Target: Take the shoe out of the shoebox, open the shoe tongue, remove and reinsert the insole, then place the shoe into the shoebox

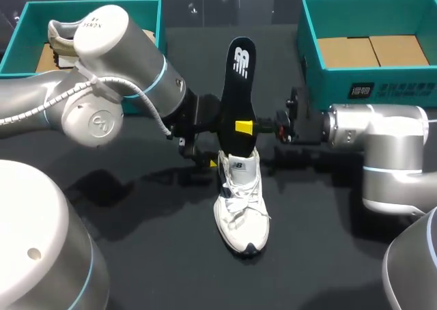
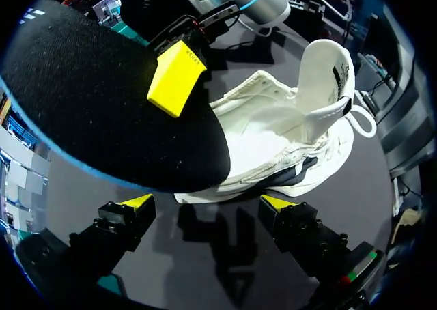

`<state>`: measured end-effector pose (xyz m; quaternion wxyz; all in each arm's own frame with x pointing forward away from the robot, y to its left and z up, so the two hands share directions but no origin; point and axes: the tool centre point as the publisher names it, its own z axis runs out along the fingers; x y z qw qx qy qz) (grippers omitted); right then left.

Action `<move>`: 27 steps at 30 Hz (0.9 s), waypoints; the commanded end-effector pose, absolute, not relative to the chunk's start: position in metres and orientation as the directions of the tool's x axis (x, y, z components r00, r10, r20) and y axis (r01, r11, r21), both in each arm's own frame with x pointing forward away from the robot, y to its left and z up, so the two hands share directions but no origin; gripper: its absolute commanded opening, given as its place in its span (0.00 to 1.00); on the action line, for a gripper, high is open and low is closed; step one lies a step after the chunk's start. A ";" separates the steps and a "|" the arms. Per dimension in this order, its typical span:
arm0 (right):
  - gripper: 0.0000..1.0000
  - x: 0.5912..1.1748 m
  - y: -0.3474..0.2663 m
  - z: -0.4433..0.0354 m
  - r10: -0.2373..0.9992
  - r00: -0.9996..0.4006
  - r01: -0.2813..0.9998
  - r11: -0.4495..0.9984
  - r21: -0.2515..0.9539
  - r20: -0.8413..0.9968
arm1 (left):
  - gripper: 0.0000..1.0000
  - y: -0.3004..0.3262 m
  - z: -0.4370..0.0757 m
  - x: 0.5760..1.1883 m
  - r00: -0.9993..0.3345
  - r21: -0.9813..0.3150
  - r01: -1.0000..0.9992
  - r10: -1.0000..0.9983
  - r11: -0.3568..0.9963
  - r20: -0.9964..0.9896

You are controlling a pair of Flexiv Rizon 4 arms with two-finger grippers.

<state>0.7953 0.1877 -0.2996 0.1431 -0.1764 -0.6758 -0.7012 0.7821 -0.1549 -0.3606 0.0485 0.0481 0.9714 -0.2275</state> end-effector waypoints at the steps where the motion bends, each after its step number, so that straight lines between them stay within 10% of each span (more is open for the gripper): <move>1: 0.00 0.793 0.184 -0.307 0.026 -0.899 0.437 -0.050 0.898 0.438 | 1.00 -0.155 -0.361 0.782 -0.991 -0.437 0.116 0.072 0.892 -0.117; 27: 0.00 0.776 0.186 -0.335 -0.047 -0.864 0.502 -0.009 0.865 0.501 | 1.00 -0.155 -0.361 0.782 -0.991 -0.437 0.116 0.072 0.892 -0.117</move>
